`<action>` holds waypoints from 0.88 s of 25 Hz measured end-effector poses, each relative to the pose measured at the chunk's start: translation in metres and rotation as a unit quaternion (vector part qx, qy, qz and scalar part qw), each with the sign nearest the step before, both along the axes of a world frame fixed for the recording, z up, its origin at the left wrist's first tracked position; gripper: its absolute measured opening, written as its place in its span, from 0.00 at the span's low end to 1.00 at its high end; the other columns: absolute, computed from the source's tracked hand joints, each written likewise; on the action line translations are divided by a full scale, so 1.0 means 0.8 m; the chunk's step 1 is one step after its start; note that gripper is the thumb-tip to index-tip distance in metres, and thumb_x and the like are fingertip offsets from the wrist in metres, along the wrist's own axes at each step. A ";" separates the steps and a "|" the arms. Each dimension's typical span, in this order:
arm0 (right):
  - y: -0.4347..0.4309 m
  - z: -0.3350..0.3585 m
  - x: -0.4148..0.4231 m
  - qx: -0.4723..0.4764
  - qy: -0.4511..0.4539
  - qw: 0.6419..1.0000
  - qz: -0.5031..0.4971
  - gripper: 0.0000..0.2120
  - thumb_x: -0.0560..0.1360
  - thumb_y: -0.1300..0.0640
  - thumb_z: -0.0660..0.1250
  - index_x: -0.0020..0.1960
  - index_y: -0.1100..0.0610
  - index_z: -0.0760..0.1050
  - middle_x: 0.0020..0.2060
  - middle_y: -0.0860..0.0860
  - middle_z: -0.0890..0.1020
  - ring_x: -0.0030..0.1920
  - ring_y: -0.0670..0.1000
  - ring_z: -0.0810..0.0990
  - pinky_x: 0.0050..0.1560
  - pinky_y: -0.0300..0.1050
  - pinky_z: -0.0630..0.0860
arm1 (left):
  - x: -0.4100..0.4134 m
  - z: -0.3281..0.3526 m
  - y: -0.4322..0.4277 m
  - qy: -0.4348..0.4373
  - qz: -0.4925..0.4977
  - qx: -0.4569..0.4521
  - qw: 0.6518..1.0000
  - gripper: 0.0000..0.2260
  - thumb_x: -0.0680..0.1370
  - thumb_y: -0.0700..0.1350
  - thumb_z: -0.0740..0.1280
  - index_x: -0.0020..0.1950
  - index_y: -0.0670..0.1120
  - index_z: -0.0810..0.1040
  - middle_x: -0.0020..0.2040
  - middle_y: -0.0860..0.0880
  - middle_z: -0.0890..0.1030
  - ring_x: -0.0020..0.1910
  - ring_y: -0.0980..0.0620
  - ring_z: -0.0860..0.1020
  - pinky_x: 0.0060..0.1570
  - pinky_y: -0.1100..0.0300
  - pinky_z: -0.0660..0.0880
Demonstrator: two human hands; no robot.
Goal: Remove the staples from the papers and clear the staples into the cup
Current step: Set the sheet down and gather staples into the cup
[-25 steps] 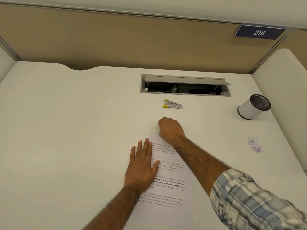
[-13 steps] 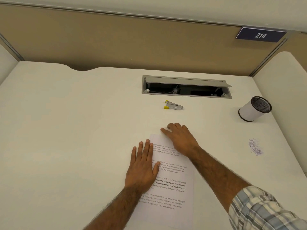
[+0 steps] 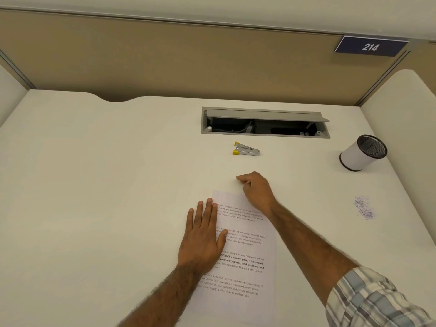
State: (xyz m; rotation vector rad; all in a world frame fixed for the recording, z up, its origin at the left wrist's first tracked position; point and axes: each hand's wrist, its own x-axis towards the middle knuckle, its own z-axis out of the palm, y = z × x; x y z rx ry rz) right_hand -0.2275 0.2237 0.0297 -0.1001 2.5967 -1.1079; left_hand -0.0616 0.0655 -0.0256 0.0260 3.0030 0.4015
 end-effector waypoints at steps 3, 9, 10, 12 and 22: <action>-0.002 0.020 -0.009 -0.208 -0.169 0.952 -0.146 0.13 0.75 0.69 0.60 0.50 0.61 0.82 0.45 0.57 0.83 0.38 0.49 0.78 0.36 0.41 0.73 | 0.000 0.002 -0.001 0.000 -0.001 0.001 1.000 0.33 0.85 0.61 0.46 0.85 0.46 0.40 0.85 0.48 0.38 0.84 0.48 0.37 0.81 0.46 0.40; 0.002 0.015 -0.021 -0.031 -0.041 0.998 -0.034 0.09 0.75 0.66 0.66 0.48 0.59 0.84 0.43 0.52 0.84 0.42 0.48 0.80 0.43 0.39 0.75 | 0.000 0.003 0.000 0.005 0.001 0.004 1.000 0.33 0.85 0.60 0.47 0.85 0.45 0.42 0.85 0.48 0.40 0.84 0.48 0.38 0.81 0.45 0.41; -0.001 0.012 -0.022 0.056 0.021 0.998 0.037 0.09 0.75 0.64 0.66 0.50 0.58 0.84 0.46 0.50 0.84 0.46 0.49 0.80 0.48 0.41 0.75 | 0.000 0.003 0.000 0.005 0.000 0.003 1.000 0.33 0.85 0.61 0.47 0.85 0.45 0.42 0.85 0.48 0.40 0.84 0.48 0.38 0.81 0.45 0.41; -0.009 0.008 -0.028 0.149 0.067 0.978 0.130 0.09 0.77 0.60 0.66 0.54 0.56 0.83 0.52 0.50 0.82 0.52 0.52 0.80 0.55 0.47 0.76 | -0.001 0.001 0.000 0.000 -0.001 0.000 1.000 0.33 0.85 0.61 0.46 0.85 0.46 0.41 0.85 0.48 0.39 0.84 0.48 0.37 0.81 0.46 0.40; -0.029 0.011 -0.041 0.357 0.193 0.857 0.318 0.08 0.77 0.64 0.60 0.50 0.56 0.77 0.50 0.52 0.79 0.47 0.57 0.78 0.46 0.49 0.66 | -0.001 0.002 0.000 -0.001 0.002 0.005 1.000 0.33 0.85 0.62 0.44 0.85 0.46 0.40 0.85 0.49 0.37 0.83 0.49 0.36 0.81 0.46 0.39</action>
